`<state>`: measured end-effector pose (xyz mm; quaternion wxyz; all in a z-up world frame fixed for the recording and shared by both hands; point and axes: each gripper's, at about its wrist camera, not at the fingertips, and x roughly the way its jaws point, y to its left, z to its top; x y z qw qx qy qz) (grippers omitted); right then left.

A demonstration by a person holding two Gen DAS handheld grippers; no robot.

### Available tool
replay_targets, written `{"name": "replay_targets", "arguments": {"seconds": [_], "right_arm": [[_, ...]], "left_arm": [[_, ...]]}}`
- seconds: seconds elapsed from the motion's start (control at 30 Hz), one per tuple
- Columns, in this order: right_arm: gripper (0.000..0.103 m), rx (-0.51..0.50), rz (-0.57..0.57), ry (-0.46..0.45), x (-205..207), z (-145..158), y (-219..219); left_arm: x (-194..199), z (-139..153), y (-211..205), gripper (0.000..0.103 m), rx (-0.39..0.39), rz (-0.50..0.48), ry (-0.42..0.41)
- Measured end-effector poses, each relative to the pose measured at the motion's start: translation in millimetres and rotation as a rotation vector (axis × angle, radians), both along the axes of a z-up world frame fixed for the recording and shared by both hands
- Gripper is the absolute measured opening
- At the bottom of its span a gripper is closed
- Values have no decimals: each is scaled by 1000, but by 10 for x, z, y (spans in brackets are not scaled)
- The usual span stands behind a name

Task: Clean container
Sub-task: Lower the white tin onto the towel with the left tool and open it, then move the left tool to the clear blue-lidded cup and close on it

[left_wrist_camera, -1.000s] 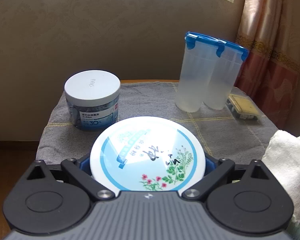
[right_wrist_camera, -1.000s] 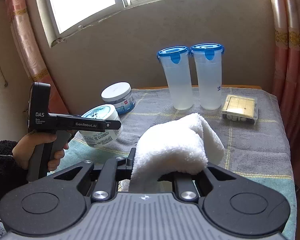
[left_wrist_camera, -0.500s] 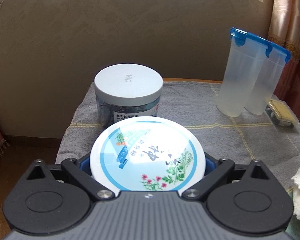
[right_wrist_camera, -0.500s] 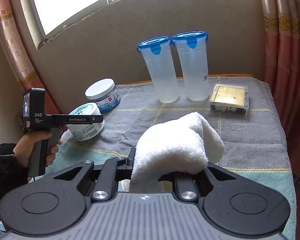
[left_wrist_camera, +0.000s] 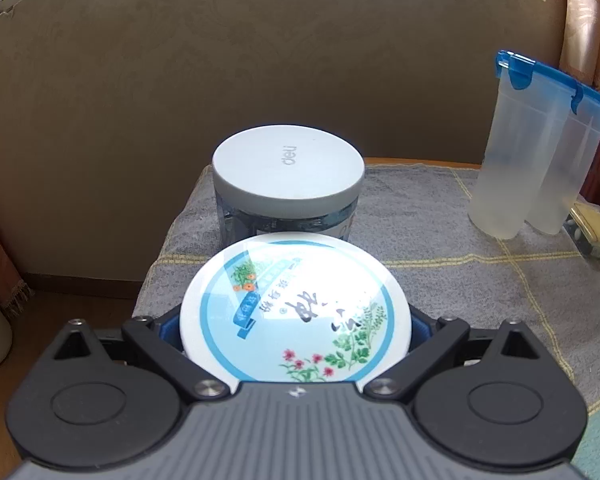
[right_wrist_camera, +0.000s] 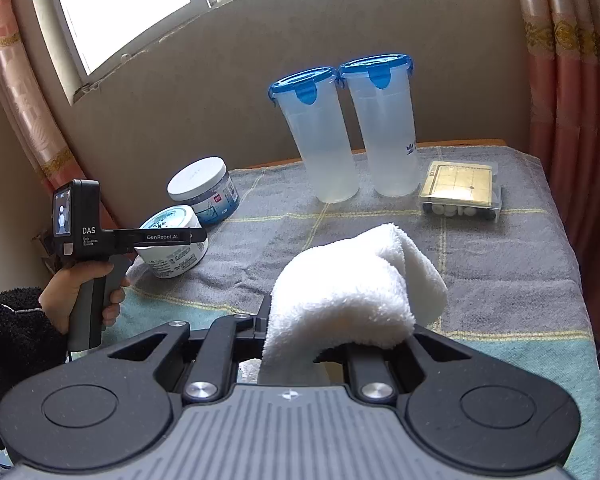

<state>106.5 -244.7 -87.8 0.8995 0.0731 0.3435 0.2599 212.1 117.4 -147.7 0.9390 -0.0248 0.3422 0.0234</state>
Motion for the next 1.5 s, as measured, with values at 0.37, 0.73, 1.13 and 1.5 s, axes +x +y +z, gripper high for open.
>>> {"name": "replay_targets", "arguments": {"seconds": [0.37,0.73,1.13,1.5], "right_arm": [[18,-13,-17,3,-12,53,1],[18,39,-60,29,-110,229,-112],[18,-150,-43,-49,-111,822,-235],[18,-388,-25,-87,-27,808,-208]], "left_arm": [[-38,6,4,102,4,10,-32],[-418,151,-10,102,-2,-6,-52],[-1009,624,-60,102,-25,-42,-130],[-856,915,-509,102,-23,-160,-176]]}}
